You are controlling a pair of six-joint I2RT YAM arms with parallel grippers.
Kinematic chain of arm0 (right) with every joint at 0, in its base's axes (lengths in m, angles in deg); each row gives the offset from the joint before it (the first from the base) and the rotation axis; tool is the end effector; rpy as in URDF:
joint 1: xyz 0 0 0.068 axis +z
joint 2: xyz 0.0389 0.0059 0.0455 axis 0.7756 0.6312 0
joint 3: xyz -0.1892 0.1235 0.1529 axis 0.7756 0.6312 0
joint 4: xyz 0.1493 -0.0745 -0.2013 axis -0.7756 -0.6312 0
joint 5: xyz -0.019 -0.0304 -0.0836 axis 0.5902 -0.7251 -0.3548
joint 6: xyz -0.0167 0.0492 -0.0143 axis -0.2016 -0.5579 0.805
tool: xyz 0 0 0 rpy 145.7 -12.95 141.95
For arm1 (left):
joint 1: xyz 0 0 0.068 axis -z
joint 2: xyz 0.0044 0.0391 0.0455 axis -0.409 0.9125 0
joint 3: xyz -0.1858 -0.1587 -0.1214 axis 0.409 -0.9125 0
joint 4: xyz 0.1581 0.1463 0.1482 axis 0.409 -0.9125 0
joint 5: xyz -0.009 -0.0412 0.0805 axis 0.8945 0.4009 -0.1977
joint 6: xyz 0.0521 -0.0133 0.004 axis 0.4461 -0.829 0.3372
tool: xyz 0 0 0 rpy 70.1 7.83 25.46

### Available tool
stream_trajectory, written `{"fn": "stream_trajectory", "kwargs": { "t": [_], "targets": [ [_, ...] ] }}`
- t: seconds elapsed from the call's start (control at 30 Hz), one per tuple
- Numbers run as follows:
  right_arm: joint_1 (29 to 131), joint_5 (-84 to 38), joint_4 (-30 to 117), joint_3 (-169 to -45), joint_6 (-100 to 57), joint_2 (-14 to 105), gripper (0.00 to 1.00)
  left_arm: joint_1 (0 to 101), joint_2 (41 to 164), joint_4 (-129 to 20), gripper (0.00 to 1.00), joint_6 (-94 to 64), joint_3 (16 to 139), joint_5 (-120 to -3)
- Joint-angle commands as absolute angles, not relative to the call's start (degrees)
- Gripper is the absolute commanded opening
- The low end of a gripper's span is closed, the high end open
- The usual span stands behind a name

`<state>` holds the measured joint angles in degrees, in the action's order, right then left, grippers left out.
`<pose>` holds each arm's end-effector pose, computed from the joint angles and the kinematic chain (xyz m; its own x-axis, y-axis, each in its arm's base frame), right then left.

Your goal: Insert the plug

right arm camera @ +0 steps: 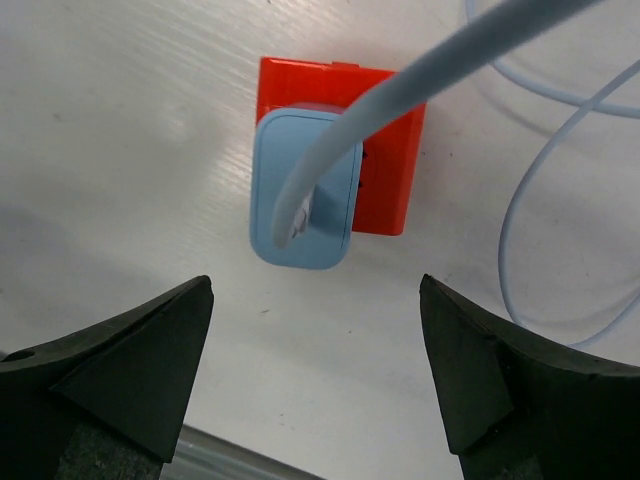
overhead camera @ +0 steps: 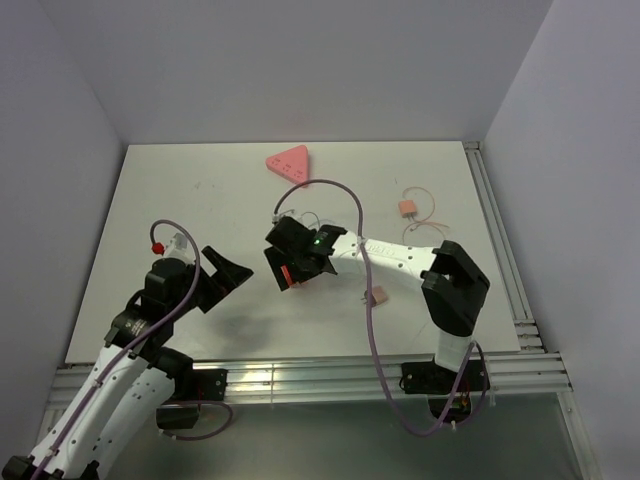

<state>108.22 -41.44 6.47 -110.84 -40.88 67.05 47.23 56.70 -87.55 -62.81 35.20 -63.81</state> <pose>0.2104 0.3160 0.2363 -0.7655 -0.3872 -0.5139 -0.4878 0.8700 0.0712 0.1166 -0.0538 0.2505 -0.6462 -0.6512 -0.3979 -0.1557 0.6230 -0.7666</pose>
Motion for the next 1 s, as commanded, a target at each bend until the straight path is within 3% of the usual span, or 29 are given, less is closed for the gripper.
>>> {"fn": "stream_trajectory", "kwargs": {
  "t": [0.0, 0.3, 0.43, 0.47, 0.6, 0.63, 0.67, 0.83, 0.87, 0.97],
  "targets": [
    [109.57, -47.17, 11.9, -108.76, -41.51, 68.59, 0.91, 47.26, 54.1, -89.16, 0.99, -61.64, 38.11, -64.0],
    [109.92, -53.67, 18.77, -110.93, -41.6, 76.04, 0.9, 47.34, 51.54, -90.56, 0.98, -60.84, 38.47, -63.11],
    [109.92, -56.31, 18.76, -112.7, -42.04, 78.96, 0.84, 47.26, 51.37, -90.74, 0.97, -60.49, 38.55, -62.85],
    [109.92, -55.97, 19.03, -112.62, -42.3, 79.13, 0.8, 47.26, 51.37, -90.57, 0.97, -60.32, 38.38, -62.85],
    [109.22, -52.91, 22.79, -108.51, -43.62, 75.21, 0.11, 47.34, 51.81, -91.09, 0.97, -59.44, 39.08, -62.5],
    [109.13, -49.32, 27.42, -106.57, -43.27, 73.27, 0.02, 47.26, 52.16, -91.0, 0.96, -58.66, 39.17, -61.89],
    [108.87, -45.98, 29.56, -102.9, -43.27, 71.42, 0.0, 47.26, 52.25, -90.13, 0.95, -58.3, 39.17, -61.1],
    [102.46, -15.33, 42.9, -94.96, -42.91, 63.41, 0.0, 47.26, 54.26, -87.06, 0.93, -59.87, 39.08, -51.9],
    [100.19, -4.4, 43.81, -93.3, -43.0, 63.06, 0.0, 47.26, 54.36, -86.09, 0.93, -60.31, 38.38, -50.38],
    [96.49, 13.22, 48.91, -92.49, -45.8, 65.94, 0.0, 47.26, 54.53, -83.19, 0.9, -61.63, 36.89, -46.95]
  ]
}}
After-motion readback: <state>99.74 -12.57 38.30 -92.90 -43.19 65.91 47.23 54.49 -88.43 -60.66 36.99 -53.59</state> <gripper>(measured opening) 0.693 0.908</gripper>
